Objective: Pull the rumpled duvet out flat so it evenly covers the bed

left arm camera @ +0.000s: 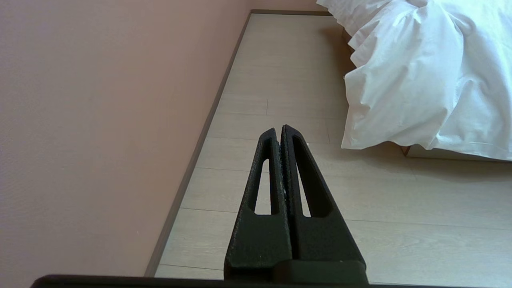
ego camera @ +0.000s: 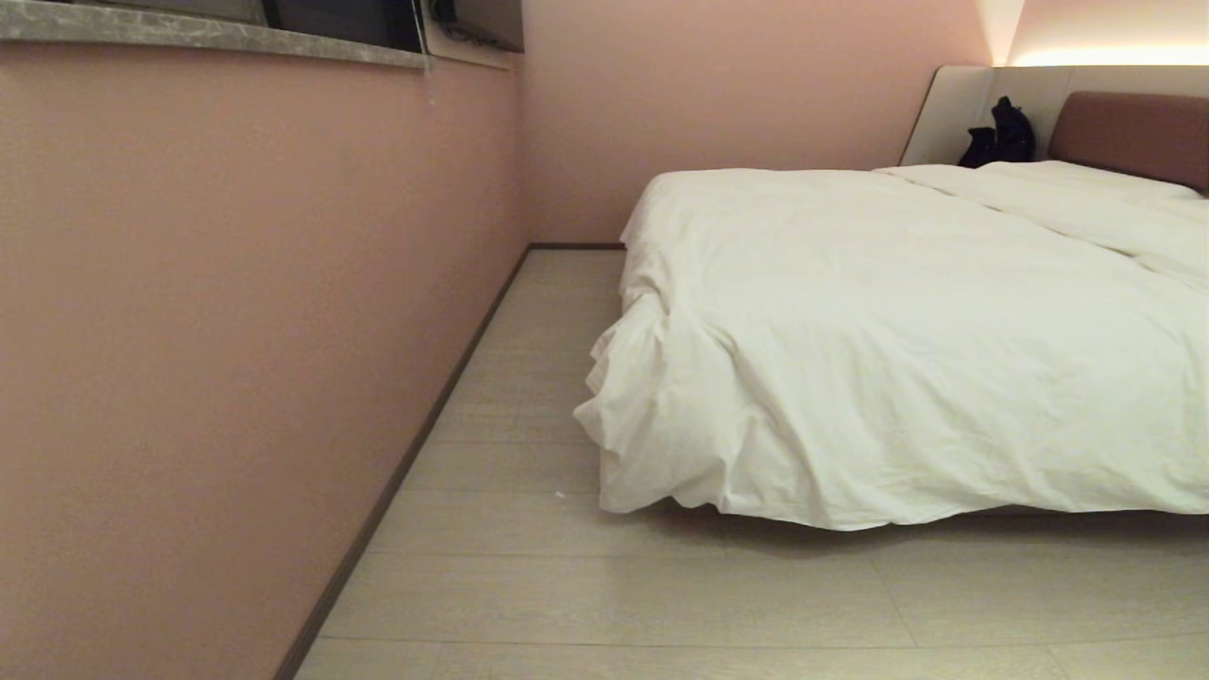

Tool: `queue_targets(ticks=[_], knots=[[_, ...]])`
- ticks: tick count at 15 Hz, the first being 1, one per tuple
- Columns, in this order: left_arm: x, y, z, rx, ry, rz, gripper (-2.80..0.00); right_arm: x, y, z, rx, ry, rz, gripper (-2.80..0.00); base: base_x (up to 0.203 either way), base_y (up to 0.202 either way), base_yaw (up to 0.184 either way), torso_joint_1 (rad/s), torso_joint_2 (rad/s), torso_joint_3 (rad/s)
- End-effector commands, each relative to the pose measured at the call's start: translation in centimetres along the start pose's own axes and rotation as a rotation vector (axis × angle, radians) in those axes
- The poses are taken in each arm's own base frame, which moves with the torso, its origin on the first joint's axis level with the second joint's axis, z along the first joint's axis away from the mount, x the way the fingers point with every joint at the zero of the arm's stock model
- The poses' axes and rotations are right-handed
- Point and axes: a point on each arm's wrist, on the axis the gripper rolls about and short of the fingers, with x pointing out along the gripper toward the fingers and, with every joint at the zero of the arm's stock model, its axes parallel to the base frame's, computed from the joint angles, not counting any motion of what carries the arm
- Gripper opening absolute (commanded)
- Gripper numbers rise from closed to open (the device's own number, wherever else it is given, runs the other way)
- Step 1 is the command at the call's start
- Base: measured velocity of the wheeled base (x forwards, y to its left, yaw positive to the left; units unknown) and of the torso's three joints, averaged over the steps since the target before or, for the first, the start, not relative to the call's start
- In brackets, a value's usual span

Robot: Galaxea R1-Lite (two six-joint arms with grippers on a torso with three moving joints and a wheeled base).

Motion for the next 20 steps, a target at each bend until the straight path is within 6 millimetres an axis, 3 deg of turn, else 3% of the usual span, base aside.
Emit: queue_targets(ticks=[1,20], knots=[[0.00,0.00,0.00,0.000,-0.001,0.001,-2.80,0.01,0.00,0.01,-0.001,0.001,0.001,-2.80,0.000,0.000,0.000,0.000,0.00,0.000],[0.00,0.00,0.00,0.000,-0.001,0.001,-2.80,0.00,0.00,0.04,0.024,-0.004,-0.001,-2.80,0.000,0.000,0.000,0.000,0.00,0.000]])
